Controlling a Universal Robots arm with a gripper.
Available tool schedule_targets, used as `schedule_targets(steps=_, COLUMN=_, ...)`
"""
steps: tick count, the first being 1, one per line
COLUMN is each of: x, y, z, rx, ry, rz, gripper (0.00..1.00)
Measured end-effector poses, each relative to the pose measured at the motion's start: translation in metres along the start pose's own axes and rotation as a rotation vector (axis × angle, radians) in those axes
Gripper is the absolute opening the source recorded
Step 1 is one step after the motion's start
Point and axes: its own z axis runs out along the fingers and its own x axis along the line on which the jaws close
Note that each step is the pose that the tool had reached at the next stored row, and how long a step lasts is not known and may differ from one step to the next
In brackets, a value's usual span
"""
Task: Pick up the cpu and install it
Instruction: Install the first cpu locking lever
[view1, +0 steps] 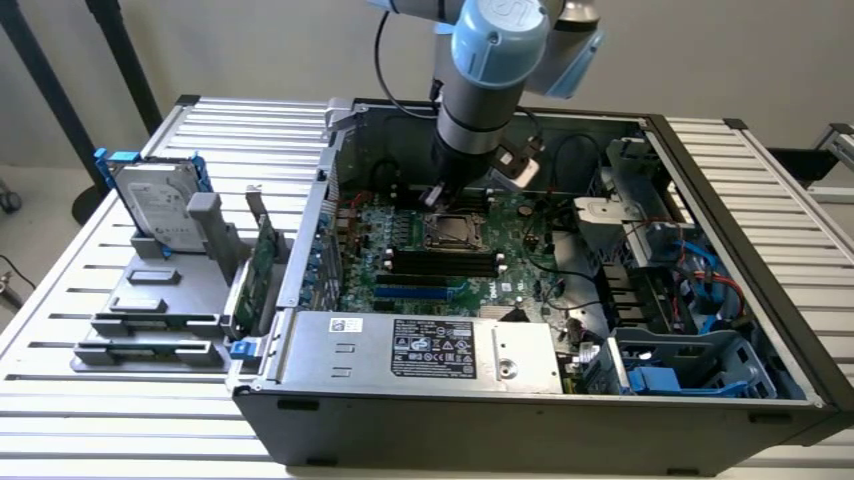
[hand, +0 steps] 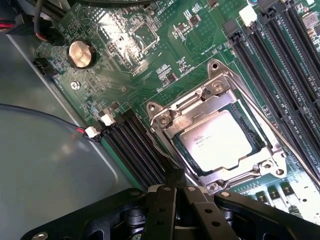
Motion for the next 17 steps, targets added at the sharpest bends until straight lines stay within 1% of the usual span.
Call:
schedule_targets(steps=7, x=0.0007, y=0.0006, z=0.0000, rx=-0.0001, ry=-0.0001, rz=0.000, gripper=0.11)
schedule_targets(steps=17, x=0.0024, y=-0.0007, z=0.0008, rx=-0.0001, ry=0.0000, rz=0.000, gripper=0.11)
